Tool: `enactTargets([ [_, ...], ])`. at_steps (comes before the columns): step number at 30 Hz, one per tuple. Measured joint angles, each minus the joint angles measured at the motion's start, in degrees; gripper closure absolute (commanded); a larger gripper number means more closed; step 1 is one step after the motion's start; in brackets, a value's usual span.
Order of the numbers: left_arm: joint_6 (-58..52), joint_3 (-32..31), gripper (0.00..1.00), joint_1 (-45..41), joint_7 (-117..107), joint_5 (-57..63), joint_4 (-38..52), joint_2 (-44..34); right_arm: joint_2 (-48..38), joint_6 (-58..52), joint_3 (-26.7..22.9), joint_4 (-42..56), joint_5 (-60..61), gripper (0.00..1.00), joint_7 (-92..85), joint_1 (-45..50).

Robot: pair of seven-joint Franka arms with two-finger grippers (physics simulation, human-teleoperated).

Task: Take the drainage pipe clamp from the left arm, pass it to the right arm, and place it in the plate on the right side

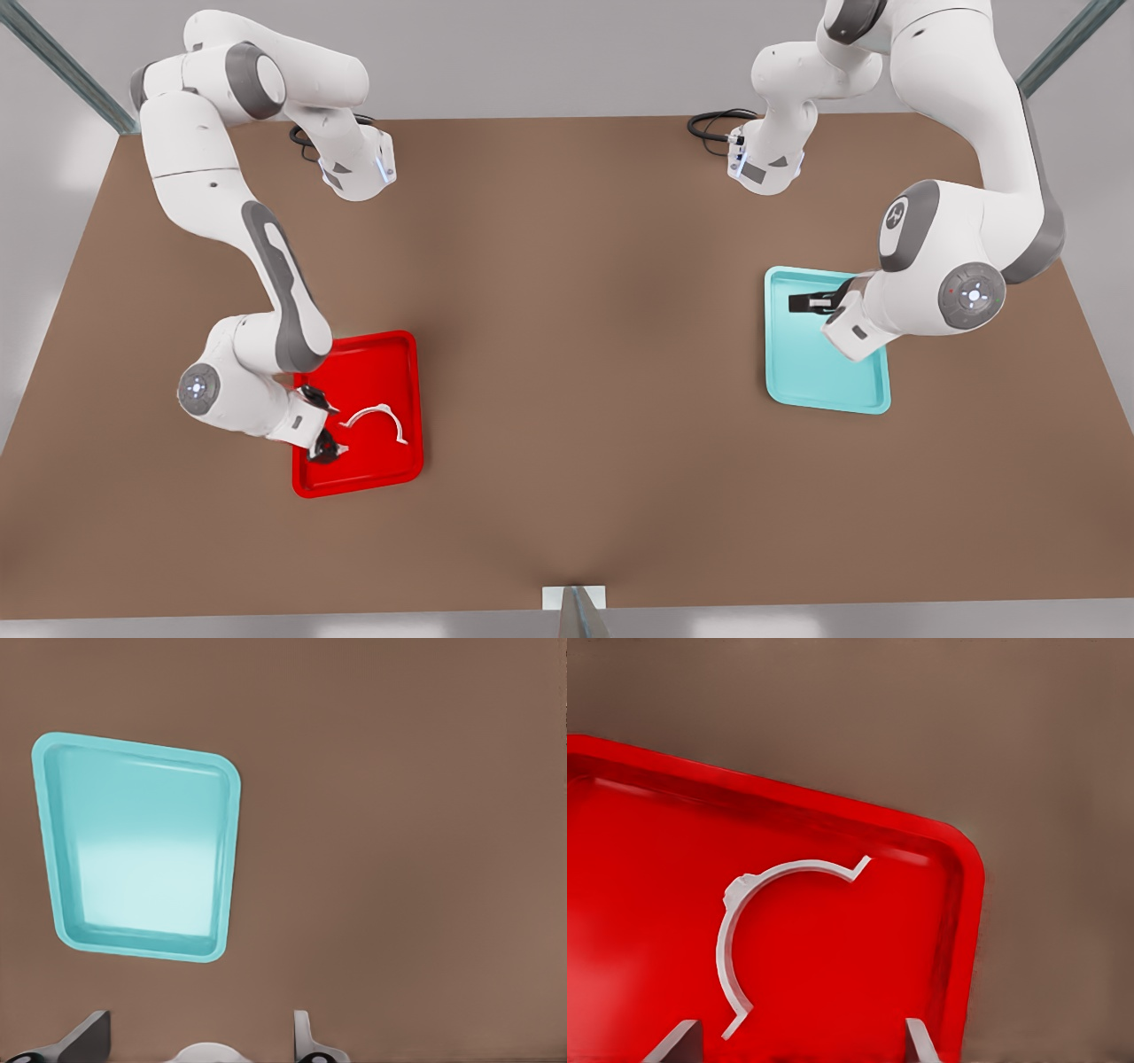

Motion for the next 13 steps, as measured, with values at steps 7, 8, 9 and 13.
enactTargets([
  [7, -0.37, 0.16, 0.0, 0.27, 3.96, 0.33, 0.05, 0.15, -17.32, -23.65, -0.35, 9.09, -7.01, 0.0, 33.94, 2.22],
  [8, -0.4, 0.17, 0.0, 0.36, 4.42, 0.37, 0.11, 0.14, -20.5, -25.87, -0.55, 6.16, -6.07, 0.0, 37.88, 0.88],
  [9, -0.42, 0.18, 0.0, 0.38, 4.85, 0.4, 0.14, 0.14, -22.71, -27.72, -0.74, 4.19, -5.37, 0.0, 41.61, -0.07],
  [13, -0.49, 0.18, 0.0, 0.34, 6.33, 0.42, 0.16, 0.16, -25.06, -32.79, -0.92, 2.06, -4.04, 0.0, 54.64, -0.68],
])
